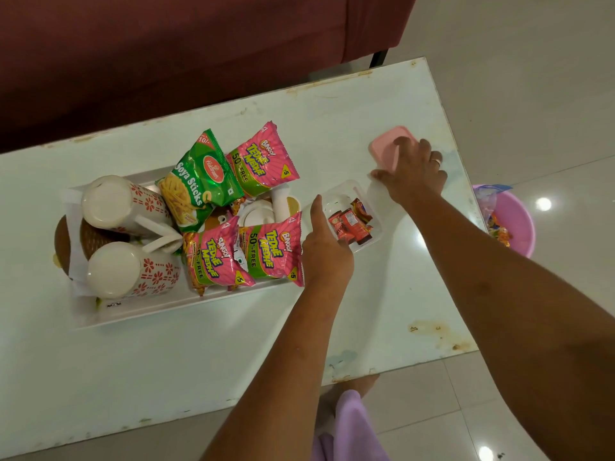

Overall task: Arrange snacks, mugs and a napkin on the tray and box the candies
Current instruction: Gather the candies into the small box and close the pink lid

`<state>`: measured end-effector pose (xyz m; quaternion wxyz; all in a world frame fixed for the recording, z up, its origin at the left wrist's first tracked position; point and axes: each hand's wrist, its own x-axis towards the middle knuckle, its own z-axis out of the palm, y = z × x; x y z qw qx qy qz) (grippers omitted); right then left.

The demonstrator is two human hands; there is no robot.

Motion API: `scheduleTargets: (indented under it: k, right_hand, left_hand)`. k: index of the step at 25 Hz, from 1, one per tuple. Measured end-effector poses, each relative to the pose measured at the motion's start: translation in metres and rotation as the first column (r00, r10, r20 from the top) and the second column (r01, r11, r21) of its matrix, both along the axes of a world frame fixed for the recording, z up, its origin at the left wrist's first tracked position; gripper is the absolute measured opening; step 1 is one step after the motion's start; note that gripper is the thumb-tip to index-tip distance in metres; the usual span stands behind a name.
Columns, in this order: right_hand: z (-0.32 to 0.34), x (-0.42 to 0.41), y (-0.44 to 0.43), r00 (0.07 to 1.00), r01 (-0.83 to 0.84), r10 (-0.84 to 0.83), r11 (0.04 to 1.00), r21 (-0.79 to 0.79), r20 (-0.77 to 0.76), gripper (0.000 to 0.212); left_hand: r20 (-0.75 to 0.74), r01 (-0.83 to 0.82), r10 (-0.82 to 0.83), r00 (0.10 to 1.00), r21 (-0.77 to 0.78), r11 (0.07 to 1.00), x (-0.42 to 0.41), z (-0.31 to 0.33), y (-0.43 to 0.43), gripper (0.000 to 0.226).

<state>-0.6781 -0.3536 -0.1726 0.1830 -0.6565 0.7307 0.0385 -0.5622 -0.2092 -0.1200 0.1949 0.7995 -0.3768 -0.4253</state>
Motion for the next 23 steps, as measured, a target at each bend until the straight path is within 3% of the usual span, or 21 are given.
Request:
scheduleTargets:
  k: [2,5,8,11,13,19,23]
  right_hand:
    - [0.000,0.000,-0.006,0.999,-0.034,0.033,0.999,-0.019,-0.038,0.060]
    - [0.009,-0.004,0.001,0.997,-0.063,0.061,0.998,-0.029,-0.047,0.067]
    - [0.032,-0.008,0.015,0.967,0.101,-0.105,0.994,0.028,0.234,0.069]
    - [0.053,-0.004,0.050,0.870,0.191,-0.181,0.981,0.027,0.459,0.070]
    - [0.058,0.006,0.080,0.887,0.146,-0.143,0.989,0.028,0.439,0.075]
    - [0.045,0.032,0.109,0.982,0.007,-0.001,1.000,-0.031,0.190,0.090]
    - [0.035,0.026,0.104,0.968,-0.044,0.042,0.999,0.001,0.247,0.058]
  left_hand:
    - [-0.040,-0.017,0.017,0.999,-0.004,1.000,0.001,-0.001,0.000,0.082]
    - [-0.188,-0.118,0.112,0.976,-0.023,0.993,-0.002,0.001,-0.001,0.075]
    - [-0.359,-0.268,0.254,0.898,0.012,0.963,-0.008,0.004,-0.005,0.065]
    - [-0.527,-0.441,0.441,0.727,0.133,0.887,-0.010,0.002,-0.005,0.055]
    - [-0.537,-0.471,0.478,0.695,0.162,0.867,-0.008,0.000,-0.003,0.050]
    - [-0.516,-0.560,0.531,0.672,0.114,0.820,-0.006,-0.007,-0.007,0.041]
    - [-0.394,-0.533,0.501,0.770,0.032,0.845,-0.008,-0.006,-0.010,0.041]
